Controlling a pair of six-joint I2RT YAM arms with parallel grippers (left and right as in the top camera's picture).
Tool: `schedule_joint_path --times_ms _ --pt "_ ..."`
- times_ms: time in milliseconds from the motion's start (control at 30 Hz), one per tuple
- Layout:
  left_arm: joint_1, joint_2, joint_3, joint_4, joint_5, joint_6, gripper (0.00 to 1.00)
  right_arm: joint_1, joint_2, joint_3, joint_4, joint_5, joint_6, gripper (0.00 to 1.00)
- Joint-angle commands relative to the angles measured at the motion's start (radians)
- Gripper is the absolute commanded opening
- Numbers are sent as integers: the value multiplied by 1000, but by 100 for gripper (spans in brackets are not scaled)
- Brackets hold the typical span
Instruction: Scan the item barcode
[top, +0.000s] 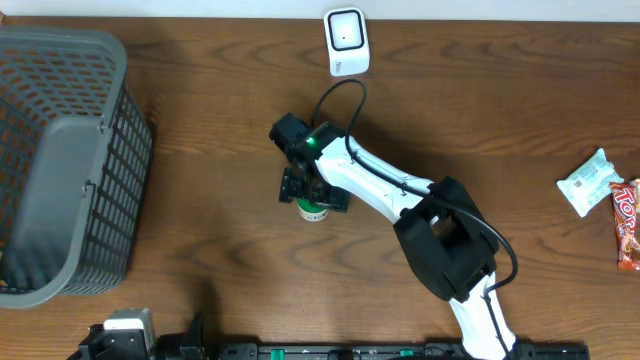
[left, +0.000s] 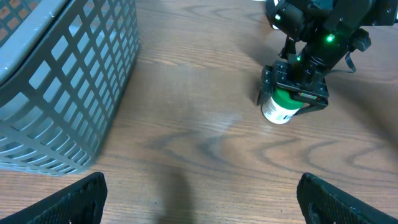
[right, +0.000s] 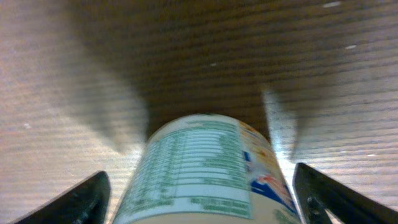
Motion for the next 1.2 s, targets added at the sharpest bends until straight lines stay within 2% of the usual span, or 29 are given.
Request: schedule_joint_path --times_ms 0,333,500,633,767,967,1167 --pt "4 -4 3 1 10 16 98 11 21 -35 -11 -14 7 75" --pt "4 -4 3 1 10 16 98 -11 20 33 -107 -105 -3 61" --pt "4 -4 3 1 10 16 98 -56 20 114 -193 -198 -89 63" --pt "4 -4 3 1 10 16 98 -102 20 150 -207 -384 -171 69" --pt "4 -4 3 1 10 17 98 -188 20 152 -217 -590 -243 69" --pt "4 -4 3 1 10 16 98 -288 20 152 -238 -644 -271 68" --pt "4 -4 3 1 10 16 98 -305 20 152 -290 -537 -261 72"
